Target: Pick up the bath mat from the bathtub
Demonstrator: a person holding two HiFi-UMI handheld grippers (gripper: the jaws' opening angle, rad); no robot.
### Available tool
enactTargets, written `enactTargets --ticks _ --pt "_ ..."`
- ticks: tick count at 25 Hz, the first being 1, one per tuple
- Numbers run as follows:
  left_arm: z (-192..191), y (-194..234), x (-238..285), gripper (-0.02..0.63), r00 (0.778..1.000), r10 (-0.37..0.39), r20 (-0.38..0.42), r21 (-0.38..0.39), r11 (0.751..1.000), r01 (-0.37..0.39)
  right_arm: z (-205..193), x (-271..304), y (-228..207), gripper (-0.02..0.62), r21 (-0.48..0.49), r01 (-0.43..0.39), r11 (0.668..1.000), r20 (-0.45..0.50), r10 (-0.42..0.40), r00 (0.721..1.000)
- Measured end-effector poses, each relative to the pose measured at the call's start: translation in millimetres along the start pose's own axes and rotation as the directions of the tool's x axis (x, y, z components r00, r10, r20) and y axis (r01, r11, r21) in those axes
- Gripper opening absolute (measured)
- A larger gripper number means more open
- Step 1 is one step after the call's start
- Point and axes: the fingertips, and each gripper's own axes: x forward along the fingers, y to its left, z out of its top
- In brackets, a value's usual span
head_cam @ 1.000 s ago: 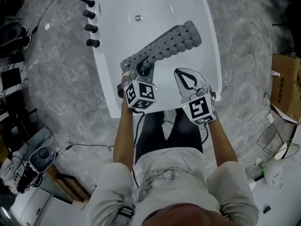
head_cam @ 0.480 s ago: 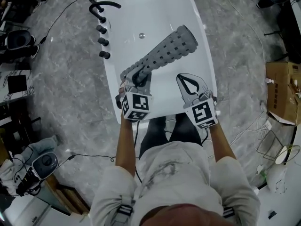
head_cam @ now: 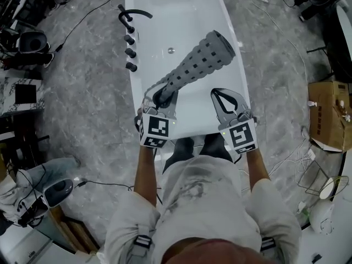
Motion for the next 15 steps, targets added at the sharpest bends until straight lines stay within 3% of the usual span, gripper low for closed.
enactTargets --ticks 7,15 --pt "39 -1 -41 0.094 0.998 0.001 0.067 -0.001 1.0 -0.001 34 -31 -5 0.002 -0.008 0.026 1.0 0.043 -0.026 0.999" --pt "59 -3 -69 0.094 0.993 0.009 0.115 -0.037 0.999 -0.005 64 -52 3 0.002 -0.03 0.026 0.999 0.103 -0.023 0.994"
